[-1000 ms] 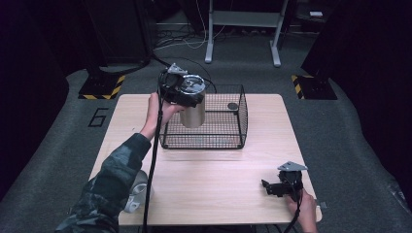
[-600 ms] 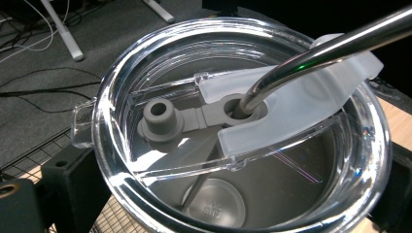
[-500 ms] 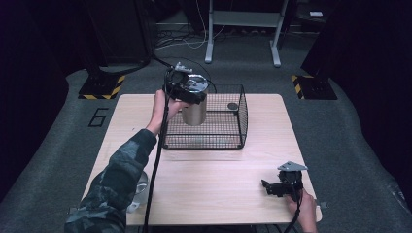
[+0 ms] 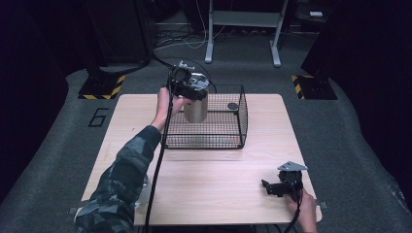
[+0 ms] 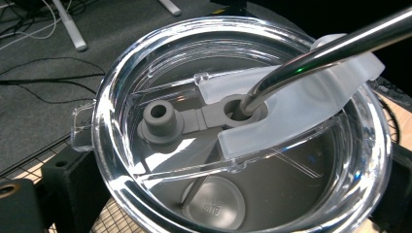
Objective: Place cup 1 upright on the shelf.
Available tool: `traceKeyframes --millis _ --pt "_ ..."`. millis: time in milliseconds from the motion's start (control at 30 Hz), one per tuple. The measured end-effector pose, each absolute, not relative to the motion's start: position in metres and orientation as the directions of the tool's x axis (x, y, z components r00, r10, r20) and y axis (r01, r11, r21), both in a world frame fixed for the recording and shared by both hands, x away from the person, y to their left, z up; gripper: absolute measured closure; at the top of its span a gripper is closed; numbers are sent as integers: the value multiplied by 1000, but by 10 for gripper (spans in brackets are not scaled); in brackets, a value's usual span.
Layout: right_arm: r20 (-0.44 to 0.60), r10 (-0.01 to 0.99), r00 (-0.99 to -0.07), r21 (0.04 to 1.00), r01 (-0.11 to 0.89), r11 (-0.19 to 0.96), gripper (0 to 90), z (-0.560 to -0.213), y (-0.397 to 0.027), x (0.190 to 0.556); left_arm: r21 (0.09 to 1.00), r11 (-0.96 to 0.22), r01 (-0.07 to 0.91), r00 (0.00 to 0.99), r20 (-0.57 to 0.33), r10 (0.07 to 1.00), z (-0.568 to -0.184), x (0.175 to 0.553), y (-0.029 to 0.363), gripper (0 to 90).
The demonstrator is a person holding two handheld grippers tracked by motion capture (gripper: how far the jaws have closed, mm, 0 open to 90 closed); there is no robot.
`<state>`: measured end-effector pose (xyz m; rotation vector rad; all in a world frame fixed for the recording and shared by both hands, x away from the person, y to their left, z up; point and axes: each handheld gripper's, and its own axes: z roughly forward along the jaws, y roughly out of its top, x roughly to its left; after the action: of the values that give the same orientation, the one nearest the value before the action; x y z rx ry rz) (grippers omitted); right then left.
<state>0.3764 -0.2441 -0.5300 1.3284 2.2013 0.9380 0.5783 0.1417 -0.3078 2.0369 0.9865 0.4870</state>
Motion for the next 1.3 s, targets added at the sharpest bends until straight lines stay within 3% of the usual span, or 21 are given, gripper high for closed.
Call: traceKeyframes --millis 1300 --pt "6 886 -464 722 614 317 0 -530 -243 376 762 -335 554 568 -52 821 -359 622 137 37"
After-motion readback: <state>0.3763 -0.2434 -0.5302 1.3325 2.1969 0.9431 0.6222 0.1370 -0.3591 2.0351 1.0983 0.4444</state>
